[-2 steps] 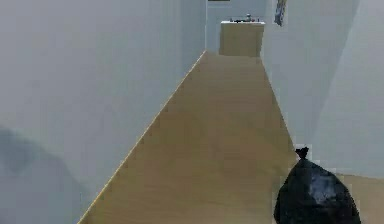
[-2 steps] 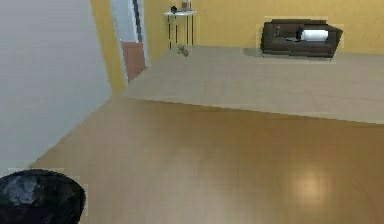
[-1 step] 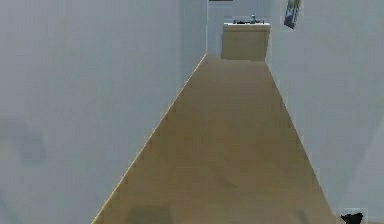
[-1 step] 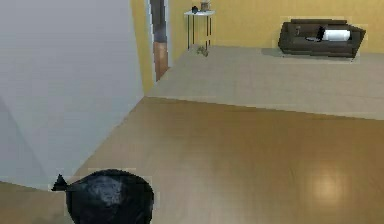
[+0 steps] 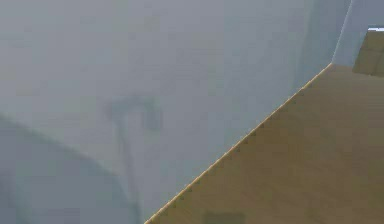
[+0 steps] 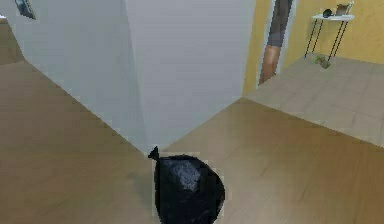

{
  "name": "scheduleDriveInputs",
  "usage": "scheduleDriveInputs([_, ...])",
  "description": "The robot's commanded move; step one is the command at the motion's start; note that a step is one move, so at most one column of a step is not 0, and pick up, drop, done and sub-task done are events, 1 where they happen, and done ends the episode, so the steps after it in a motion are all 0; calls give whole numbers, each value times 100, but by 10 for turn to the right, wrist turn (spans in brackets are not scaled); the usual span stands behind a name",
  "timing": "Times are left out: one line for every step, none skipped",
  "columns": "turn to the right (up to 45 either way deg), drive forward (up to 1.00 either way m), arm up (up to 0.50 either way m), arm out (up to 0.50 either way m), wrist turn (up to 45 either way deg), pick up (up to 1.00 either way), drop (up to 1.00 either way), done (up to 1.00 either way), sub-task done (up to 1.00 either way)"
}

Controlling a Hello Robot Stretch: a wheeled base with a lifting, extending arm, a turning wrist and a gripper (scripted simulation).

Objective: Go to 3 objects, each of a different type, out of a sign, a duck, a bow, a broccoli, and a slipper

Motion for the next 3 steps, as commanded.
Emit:
scheduleDriveInputs([0,20,0,0,0,0,0,0,0])
scheduleDriveInputs([450,0,0,0,0,0,0,0,0])
scheduleDriveInputs([60,0,0,0,0,0,0,0,0])
